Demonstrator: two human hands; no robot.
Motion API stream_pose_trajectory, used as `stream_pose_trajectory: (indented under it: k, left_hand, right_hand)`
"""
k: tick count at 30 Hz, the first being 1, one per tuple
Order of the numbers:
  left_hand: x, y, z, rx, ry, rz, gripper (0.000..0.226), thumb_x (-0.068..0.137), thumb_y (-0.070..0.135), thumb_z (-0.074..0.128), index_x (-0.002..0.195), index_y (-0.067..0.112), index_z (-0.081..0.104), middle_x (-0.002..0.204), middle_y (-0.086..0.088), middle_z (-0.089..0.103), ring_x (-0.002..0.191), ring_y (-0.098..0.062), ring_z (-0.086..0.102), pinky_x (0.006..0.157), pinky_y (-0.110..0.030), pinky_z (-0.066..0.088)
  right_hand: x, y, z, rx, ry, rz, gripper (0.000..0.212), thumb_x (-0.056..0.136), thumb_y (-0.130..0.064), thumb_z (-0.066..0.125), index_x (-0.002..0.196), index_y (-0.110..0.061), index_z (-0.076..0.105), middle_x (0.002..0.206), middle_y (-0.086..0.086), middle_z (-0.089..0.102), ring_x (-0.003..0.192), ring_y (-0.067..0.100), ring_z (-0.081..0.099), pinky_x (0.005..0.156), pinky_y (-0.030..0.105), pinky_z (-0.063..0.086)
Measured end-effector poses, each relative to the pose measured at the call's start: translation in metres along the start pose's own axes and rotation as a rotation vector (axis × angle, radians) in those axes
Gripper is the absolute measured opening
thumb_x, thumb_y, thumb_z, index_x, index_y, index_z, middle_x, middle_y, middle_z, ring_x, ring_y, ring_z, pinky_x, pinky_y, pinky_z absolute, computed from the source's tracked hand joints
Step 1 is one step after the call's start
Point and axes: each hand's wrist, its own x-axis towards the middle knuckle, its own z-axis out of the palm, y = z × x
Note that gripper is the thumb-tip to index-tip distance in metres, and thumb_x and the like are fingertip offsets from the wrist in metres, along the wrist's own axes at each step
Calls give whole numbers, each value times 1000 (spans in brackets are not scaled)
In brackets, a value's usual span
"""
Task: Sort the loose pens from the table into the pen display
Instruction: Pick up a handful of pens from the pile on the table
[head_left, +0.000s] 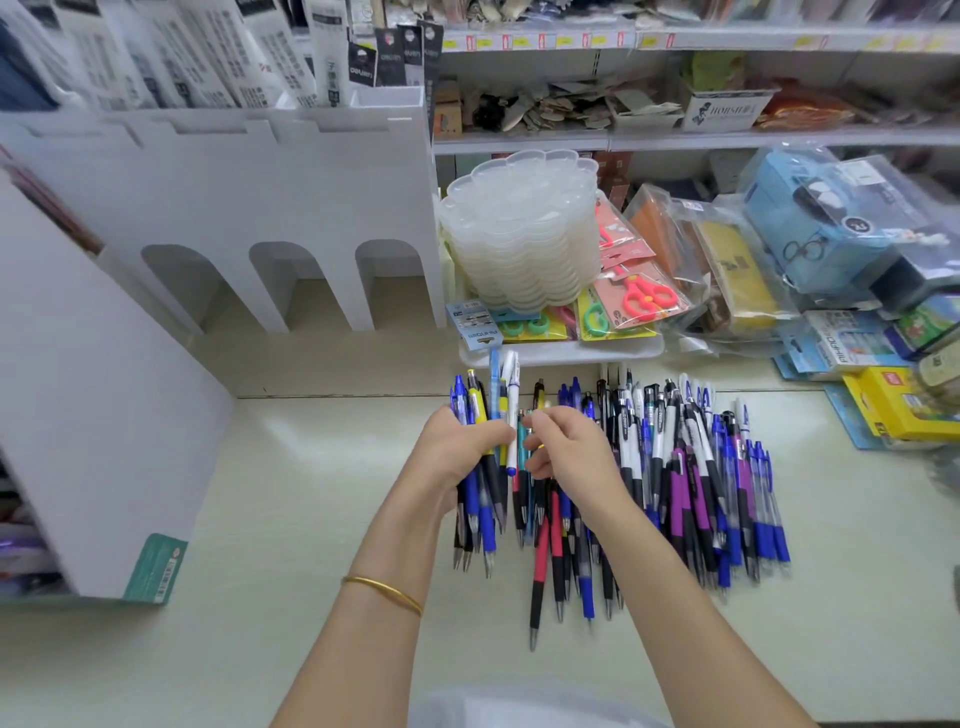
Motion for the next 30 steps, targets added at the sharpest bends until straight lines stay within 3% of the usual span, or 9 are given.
stream_pose_trajectory:
  k: [3, 7, 10, 12, 14, 18, 23, 27, 30]
  left_hand:
    - [-3, 13, 3, -111, 78, 114, 25, 80, 10, 72, 100, 2, 61, 79, -8, 61, 70, -20, 62, 59, -33, 56]
    - [-11, 40, 11, -298, 197, 385, 26, 80, 2, 71, 101, 9, 56, 83, -1, 63, 71, -9, 64, 67, -24, 54]
    - [-23, 51, 18, -348, 216, 534, 30, 81, 1, 71, 96, 18, 52, 81, 4, 61, 65, 2, 62, 63, -15, 51]
    - [-32, 53, 22, -355, 183, 614, 34, 81, -2, 70, 96, 22, 50, 81, 4, 61, 66, 2, 62, 63, -13, 50]
    - [-38, 51, 24, -343, 145, 690, 41, 80, -7, 69, 98, 25, 50, 84, 4, 63, 71, 0, 64, 66, -14, 50]
    - [-44, 48, 26, -310, 105, 772, 51, 76, -8, 73, 104, 27, 49, 93, 3, 66, 85, -5, 68, 75, -21, 55]
    - [-47, 49, 23, -322, 54, 806, 59, 74, -13, 72, 113, 25, 47, 98, 1, 65, 87, -7, 68, 77, -22, 54]
    - [-47, 47, 22, -340, -5, 822, 61, 76, -18, 67, 125, 10, 45, 105, -12, 62, 91, -10, 67, 80, -22, 53]
    - [-45, 43, 23, -368, -25, 803, 63, 74, -11, 71, 129, 7, 45, 112, -25, 60, 102, -28, 66, 88, -34, 55]
  right_hand:
    - [-5, -4, 1, 164, -22, 111, 32, 102, -34, 38, 99, -13, 62, 85, 4, 64, 73, 16, 63, 79, 39, 55]
    - [-17, -13, 8, 476, -86, 380, 42, 100, -50, 36, 98, -18, 63, 105, 8, 68, 101, 28, 64, 88, 47, 53]
    - [-27, -19, 20, 963, -131, 512, 44, 97, -50, 42, 97, -13, 66, 93, 13, 71, 95, 32, 68, 80, 49, 54]
    - [-28, -27, 24, 1290, -105, 549, 44, 95, -46, 50, 111, -8, 63, 91, 18, 69, 85, 32, 69, 68, 43, 57]
    - [-26, -36, 22, 1480, -82, 539, 51, 92, -44, 56, 125, -5, 56, 100, 20, 68, 86, 32, 69, 72, 39, 58]
    - [-24, -47, 15, 1525, -121, 476, 56, 91, -46, 55, 124, -1, 58, 116, 20, 66, 115, 31, 61, 106, 39, 42]
    - [-27, -51, 14, 1543, -152, 406, 59, 89, -49, 56, 124, -2, 61, 117, 20, 66, 114, 32, 61, 106, 39, 42]
    - [-31, -56, 13, 1500, -175, 324, 58, 88, -53, 54, 119, -5, 65, 112, 16, 69, 103, 30, 67, 105, 39, 43]
    - [-32, -57, 12, 1473, -167, 251, 60, 86, -55, 56, 122, -9, 65, 114, 14, 69, 104, 30, 67, 104, 41, 43]
